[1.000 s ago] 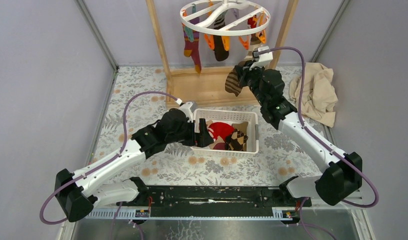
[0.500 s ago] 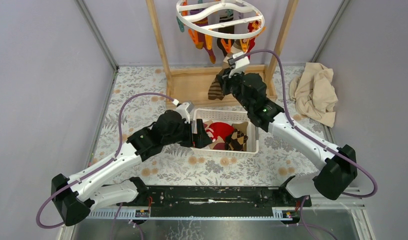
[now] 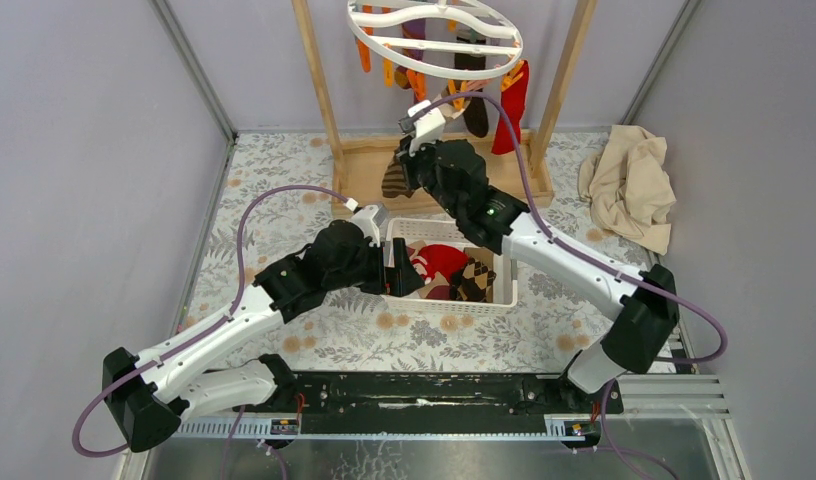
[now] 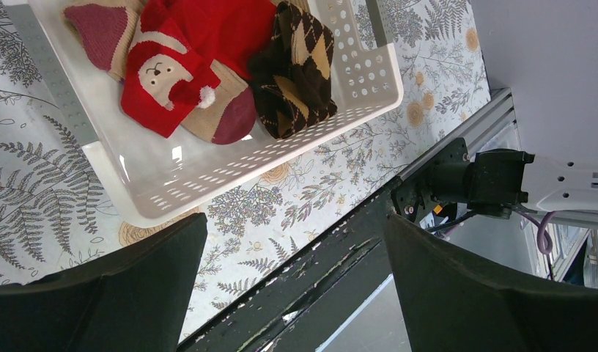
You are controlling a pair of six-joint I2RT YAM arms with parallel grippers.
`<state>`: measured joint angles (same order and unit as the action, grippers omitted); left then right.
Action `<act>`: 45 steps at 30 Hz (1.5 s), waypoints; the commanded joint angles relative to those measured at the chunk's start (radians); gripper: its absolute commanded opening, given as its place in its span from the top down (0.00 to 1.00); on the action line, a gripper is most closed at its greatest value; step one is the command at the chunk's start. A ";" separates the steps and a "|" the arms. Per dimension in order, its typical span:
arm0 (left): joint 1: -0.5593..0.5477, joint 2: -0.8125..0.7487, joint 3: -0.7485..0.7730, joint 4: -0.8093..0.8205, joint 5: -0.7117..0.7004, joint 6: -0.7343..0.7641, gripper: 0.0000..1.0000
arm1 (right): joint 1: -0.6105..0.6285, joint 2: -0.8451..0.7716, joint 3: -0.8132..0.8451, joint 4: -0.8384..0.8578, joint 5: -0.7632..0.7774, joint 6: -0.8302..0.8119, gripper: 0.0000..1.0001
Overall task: Remove the socks clipped to the hanger
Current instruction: Adjust the hanger on the clothesline.
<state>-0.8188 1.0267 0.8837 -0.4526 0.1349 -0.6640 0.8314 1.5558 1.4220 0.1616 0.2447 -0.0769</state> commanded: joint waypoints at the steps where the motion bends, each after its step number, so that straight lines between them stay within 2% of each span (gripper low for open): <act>1: -0.008 -0.010 0.003 0.025 -0.005 0.000 0.01 | 0.038 0.039 0.108 -0.007 0.037 -0.047 1.00; 10: -0.007 -0.016 0.011 0.013 -0.009 0.002 0.01 | 0.058 0.128 0.213 -0.047 0.038 -0.061 1.00; 11: -0.008 -0.017 0.012 0.010 -0.010 0.003 0.01 | 0.058 0.131 0.213 -0.047 0.042 -0.062 0.98; 13: -0.007 -0.019 0.013 0.007 -0.011 0.003 0.01 | 0.059 0.129 0.208 -0.045 0.050 -0.067 0.88; 14: -0.008 -0.019 0.012 0.006 -0.013 0.003 0.01 | 0.058 0.127 0.203 -0.045 0.055 -0.069 0.78; 16: -0.007 -0.019 0.012 0.005 -0.012 0.003 0.01 | 0.058 0.104 0.176 -0.036 0.059 -0.067 0.49; 18: -0.008 -0.020 0.013 0.005 -0.013 0.003 0.01 | 0.058 0.071 0.131 -0.010 0.064 -0.065 0.36; 20: -0.008 -0.016 0.012 0.005 -0.014 0.001 0.01 | 0.056 0.037 0.091 0.007 0.072 -0.062 0.27; 27: -0.008 -0.005 0.017 0.008 -0.011 0.001 0.01 | 0.018 -0.106 -0.058 0.009 0.066 0.000 0.13; 33: -0.008 0.008 0.021 0.011 -0.008 -0.001 0.01 | -0.275 -0.263 -0.248 0.041 -0.154 0.283 0.13; 37: -0.007 0.018 0.025 0.016 -0.005 -0.002 0.01 | -0.508 -0.293 -0.320 0.082 -0.317 0.427 0.14; 41: -0.008 0.027 0.027 0.019 -0.003 -0.004 0.01 | -0.714 -0.224 -0.306 0.146 -0.495 0.585 0.16; 45: -0.007 0.030 0.029 0.017 -0.002 0.001 0.01 | -0.824 -0.073 -0.245 0.266 -0.679 0.719 0.17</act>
<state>-0.8188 1.0531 0.8841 -0.4576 0.1345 -0.6640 0.0811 1.3666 1.1030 0.2584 -0.1841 0.4469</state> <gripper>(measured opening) 0.986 0.839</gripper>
